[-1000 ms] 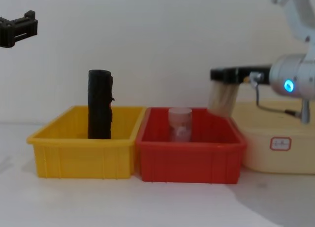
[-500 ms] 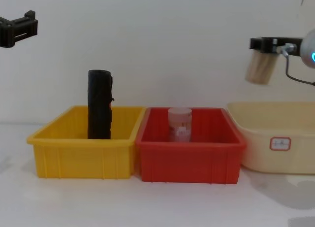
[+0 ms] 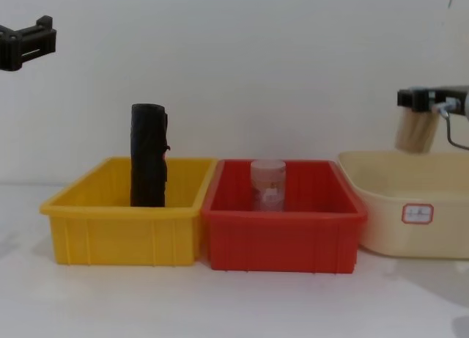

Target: Pick up the garbage bag with the one hand and transfer it to the other hand.

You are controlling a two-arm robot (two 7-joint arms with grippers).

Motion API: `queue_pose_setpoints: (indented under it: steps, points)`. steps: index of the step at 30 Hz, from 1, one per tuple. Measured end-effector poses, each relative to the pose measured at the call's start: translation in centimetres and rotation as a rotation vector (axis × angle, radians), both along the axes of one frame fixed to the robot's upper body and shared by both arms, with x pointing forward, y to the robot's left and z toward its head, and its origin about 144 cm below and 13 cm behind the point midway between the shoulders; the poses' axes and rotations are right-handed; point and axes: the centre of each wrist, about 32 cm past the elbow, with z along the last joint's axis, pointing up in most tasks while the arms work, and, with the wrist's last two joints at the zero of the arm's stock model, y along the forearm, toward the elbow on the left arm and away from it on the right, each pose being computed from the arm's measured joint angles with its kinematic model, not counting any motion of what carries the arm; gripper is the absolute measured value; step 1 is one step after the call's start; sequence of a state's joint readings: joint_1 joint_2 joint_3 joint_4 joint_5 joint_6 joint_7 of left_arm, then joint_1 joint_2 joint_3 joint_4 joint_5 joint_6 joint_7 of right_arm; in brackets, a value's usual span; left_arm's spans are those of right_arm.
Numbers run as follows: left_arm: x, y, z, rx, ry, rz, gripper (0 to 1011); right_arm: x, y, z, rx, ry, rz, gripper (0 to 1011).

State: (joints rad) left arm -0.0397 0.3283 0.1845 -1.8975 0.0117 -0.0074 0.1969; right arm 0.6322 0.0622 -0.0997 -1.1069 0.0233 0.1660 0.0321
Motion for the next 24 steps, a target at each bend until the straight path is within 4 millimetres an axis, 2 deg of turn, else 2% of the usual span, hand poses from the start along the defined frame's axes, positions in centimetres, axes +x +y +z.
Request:
queue_pose_setpoints:
  steps: [5,8,14,24]
  points:
    - [0.0,0.0,0.0,0.0,0.0,0.0,1001,0.0,-0.4,-0.6,-0.025,0.015,-0.005,728]
    - [0.0,0.0,0.0,0.0,0.0,0.0,1001,-0.1,-0.5,-0.9,-0.035,0.023,-0.004,848]
    - [0.0,0.0,0.0,0.0,0.0,0.0,1001,-0.7,-0.8,-1.1,-0.047,0.028,0.006,983]
    - [0.0,0.0,0.0,0.0,0.0,0.0,1001,-2.9,-0.9,-0.8,-0.05,0.029,0.046,1000]
